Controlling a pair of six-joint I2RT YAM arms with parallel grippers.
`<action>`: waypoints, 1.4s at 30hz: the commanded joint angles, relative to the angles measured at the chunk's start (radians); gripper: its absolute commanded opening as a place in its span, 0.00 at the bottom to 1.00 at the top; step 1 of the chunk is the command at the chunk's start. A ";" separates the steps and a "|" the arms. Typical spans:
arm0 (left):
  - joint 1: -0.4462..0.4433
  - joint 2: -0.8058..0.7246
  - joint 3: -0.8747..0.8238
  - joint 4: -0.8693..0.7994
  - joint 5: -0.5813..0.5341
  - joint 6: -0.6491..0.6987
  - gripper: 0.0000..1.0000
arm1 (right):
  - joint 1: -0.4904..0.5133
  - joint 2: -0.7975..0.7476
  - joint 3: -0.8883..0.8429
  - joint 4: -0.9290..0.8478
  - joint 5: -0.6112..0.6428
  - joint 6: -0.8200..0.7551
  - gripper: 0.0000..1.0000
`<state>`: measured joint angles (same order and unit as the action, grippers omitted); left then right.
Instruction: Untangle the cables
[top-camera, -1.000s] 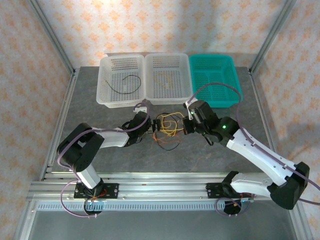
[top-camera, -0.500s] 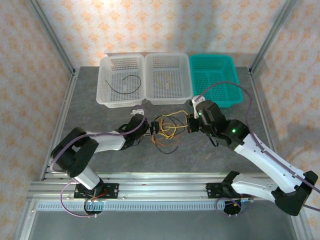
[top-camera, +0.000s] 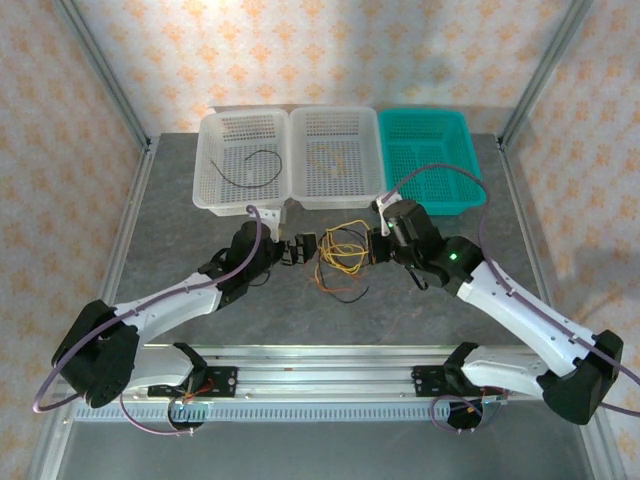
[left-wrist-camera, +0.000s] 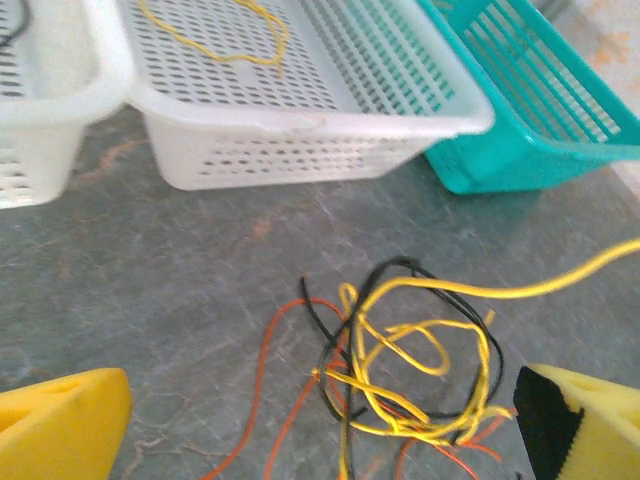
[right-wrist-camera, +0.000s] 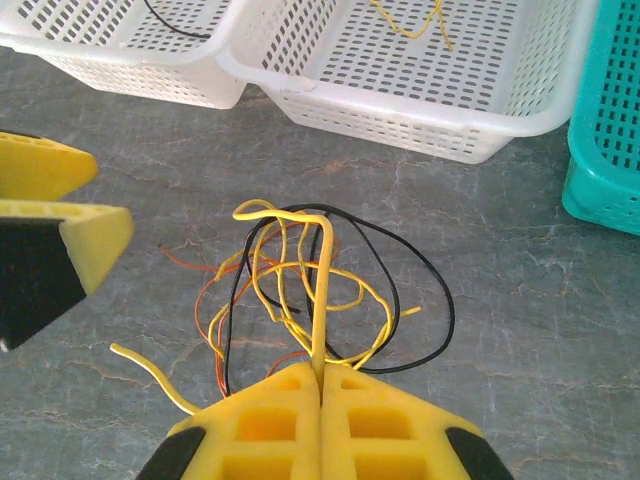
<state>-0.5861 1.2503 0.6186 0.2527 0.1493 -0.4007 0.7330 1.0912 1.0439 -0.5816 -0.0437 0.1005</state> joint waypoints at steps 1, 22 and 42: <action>0.011 0.032 0.085 -0.033 0.149 0.090 0.99 | -0.010 0.003 -0.019 0.039 -0.033 -0.019 0.00; 0.005 0.307 0.346 -0.192 0.221 0.356 0.89 | -0.029 0.037 -0.015 0.067 -0.070 -0.045 0.00; 0.002 0.321 0.367 -0.129 0.198 0.304 0.04 | -0.035 0.024 -0.015 0.109 -0.002 0.035 0.03</action>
<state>-0.5827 1.6283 1.0019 0.0795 0.3519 -0.0681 0.7033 1.1435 1.0264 -0.5095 -0.0826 0.1085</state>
